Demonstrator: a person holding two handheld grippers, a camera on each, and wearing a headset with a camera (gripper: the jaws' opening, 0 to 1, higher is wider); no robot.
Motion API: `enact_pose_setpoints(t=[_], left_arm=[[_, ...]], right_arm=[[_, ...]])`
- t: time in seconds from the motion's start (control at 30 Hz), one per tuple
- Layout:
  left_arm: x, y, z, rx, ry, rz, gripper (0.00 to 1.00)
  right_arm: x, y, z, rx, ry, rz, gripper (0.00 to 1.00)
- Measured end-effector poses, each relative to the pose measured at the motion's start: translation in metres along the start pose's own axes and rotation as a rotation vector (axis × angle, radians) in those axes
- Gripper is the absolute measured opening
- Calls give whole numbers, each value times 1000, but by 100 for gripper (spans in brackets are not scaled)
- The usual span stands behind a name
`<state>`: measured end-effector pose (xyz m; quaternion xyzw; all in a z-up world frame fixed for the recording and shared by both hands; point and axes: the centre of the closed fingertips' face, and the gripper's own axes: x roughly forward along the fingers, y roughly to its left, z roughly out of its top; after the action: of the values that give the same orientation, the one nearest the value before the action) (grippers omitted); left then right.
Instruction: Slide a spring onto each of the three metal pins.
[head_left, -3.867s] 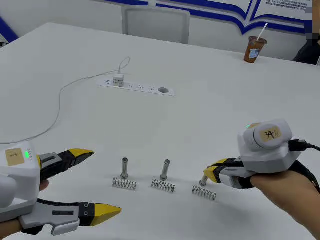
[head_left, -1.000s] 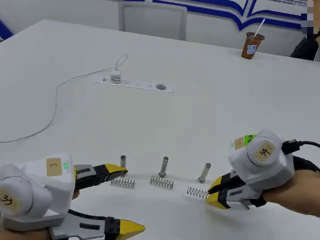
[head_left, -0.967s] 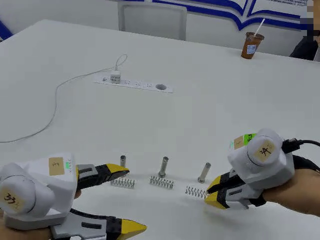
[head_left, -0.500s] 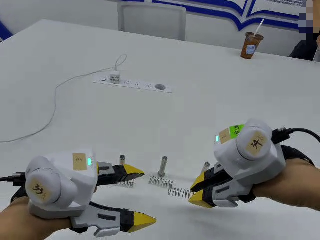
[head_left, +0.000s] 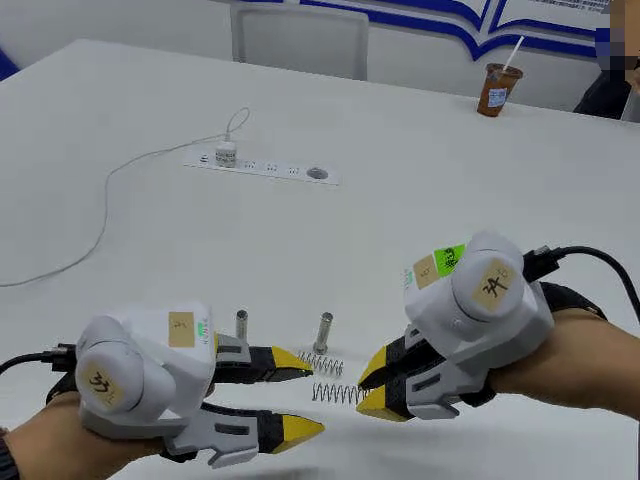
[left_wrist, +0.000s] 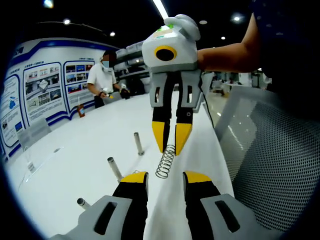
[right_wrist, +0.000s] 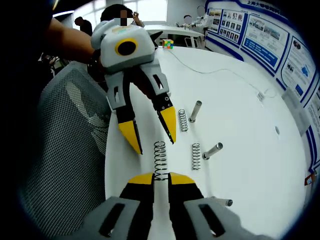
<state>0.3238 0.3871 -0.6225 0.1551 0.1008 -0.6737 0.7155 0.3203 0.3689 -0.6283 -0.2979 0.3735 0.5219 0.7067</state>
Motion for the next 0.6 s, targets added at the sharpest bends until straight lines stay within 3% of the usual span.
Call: enact_pose_setpoints(t=[0.4, 0.6], left_arm=[[4, -9, 0, 42, 10, -28, 13], [5, -10, -3, 49, 24, -30, 12]], right_arm=[[1, 10, 2, -23, 7, 33, 11], [-4, 12, 7, -21, -9, 35, 11]])
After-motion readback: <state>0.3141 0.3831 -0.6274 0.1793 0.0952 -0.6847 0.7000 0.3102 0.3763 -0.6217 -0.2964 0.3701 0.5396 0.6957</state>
